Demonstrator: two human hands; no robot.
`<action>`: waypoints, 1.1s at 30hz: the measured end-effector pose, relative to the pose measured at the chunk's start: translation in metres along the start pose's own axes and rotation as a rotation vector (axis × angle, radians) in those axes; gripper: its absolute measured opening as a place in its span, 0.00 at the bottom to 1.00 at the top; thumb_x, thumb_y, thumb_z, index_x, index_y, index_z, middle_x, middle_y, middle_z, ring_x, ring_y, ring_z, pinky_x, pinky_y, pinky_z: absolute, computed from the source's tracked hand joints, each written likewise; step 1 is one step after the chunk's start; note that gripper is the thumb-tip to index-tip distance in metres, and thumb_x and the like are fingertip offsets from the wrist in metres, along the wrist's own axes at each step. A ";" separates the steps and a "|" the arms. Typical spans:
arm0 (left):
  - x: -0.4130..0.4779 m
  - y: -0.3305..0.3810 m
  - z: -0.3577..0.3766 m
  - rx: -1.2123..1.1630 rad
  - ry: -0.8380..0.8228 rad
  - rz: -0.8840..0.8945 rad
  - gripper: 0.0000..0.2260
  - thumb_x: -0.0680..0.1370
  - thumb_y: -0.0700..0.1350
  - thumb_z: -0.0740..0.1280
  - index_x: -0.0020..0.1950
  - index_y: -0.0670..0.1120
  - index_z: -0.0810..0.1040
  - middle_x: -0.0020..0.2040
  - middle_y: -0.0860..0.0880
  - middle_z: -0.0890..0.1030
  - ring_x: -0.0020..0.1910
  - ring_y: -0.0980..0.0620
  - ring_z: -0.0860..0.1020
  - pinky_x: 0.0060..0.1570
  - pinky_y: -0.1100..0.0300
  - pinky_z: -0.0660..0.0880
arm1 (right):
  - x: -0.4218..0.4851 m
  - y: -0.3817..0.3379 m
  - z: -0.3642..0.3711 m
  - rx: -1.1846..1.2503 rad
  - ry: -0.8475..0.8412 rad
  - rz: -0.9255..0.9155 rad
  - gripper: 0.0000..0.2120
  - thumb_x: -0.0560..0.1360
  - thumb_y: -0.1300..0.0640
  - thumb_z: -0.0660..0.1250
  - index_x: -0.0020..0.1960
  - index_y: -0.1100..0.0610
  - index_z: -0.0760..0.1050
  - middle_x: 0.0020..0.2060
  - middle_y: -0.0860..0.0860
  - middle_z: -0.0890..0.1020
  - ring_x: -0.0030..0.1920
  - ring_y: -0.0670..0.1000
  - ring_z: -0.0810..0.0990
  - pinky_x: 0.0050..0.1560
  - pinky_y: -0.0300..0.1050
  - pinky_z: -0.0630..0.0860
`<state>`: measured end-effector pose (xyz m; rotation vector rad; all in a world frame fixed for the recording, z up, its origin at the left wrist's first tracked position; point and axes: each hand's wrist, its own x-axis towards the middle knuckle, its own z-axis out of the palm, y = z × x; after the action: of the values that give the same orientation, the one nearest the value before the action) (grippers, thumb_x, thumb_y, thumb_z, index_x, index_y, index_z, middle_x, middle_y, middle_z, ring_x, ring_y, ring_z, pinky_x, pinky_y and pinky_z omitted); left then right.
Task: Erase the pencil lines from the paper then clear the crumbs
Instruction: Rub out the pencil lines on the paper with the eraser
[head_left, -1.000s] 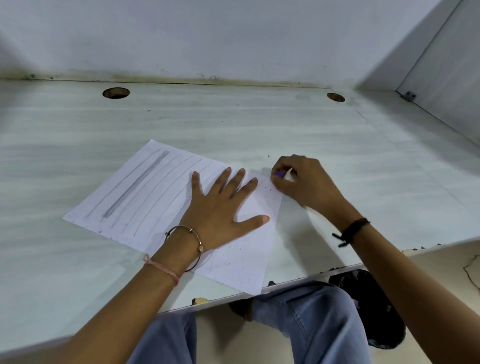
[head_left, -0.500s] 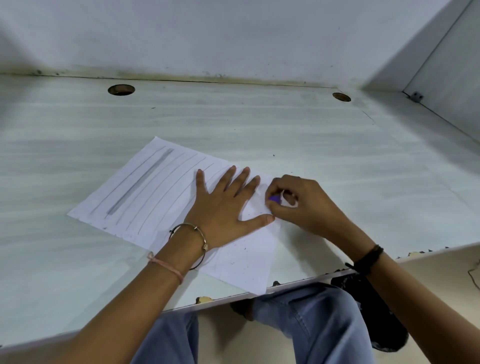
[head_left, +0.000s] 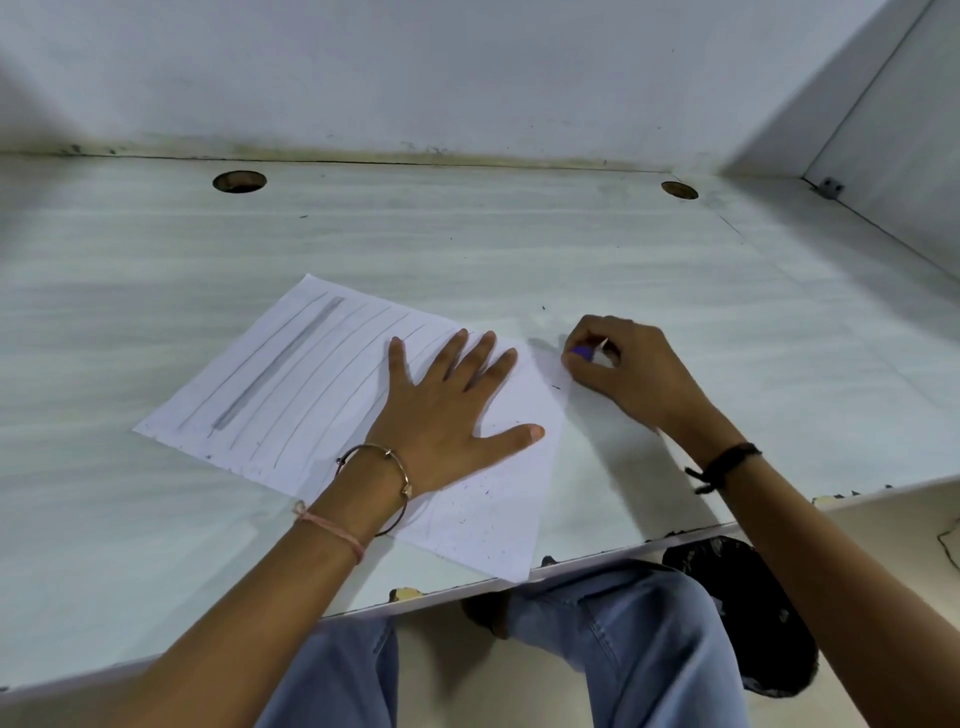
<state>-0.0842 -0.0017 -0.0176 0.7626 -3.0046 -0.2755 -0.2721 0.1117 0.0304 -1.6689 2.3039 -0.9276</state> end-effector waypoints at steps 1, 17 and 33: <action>0.000 0.000 0.000 0.002 0.000 -0.001 0.44 0.65 0.76 0.32 0.79 0.59 0.38 0.79 0.57 0.36 0.77 0.55 0.34 0.70 0.30 0.36 | 0.003 -0.001 0.000 -0.017 0.009 -0.011 0.06 0.72 0.60 0.69 0.40 0.50 0.75 0.37 0.45 0.79 0.34 0.39 0.73 0.37 0.35 0.65; -0.001 0.003 -0.003 -0.032 -0.010 -0.008 0.43 0.68 0.78 0.37 0.79 0.59 0.40 0.80 0.57 0.38 0.78 0.55 0.36 0.70 0.31 0.35 | -0.002 -0.021 0.028 0.014 -0.031 -0.094 0.01 0.74 0.60 0.69 0.44 0.56 0.77 0.37 0.47 0.79 0.36 0.38 0.73 0.38 0.29 0.66; -0.011 -0.014 -0.023 -0.679 0.237 -0.090 0.18 0.81 0.35 0.58 0.69 0.45 0.74 0.73 0.50 0.71 0.72 0.54 0.67 0.74 0.55 0.40 | -0.046 -0.066 0.049 0.505 -0.139 0.040 0.03 0.74 0.65 0.69 0.44 0.59 0.79 0.43 0.53 0.80 0.40 0.52 0.79 0.42 0.44 0.79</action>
<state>-0.0665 -0.0122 0.0027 0.7734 -2.4021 -1.0481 -0.1798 0.1212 0.0179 -1.4135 1.8068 -1.2145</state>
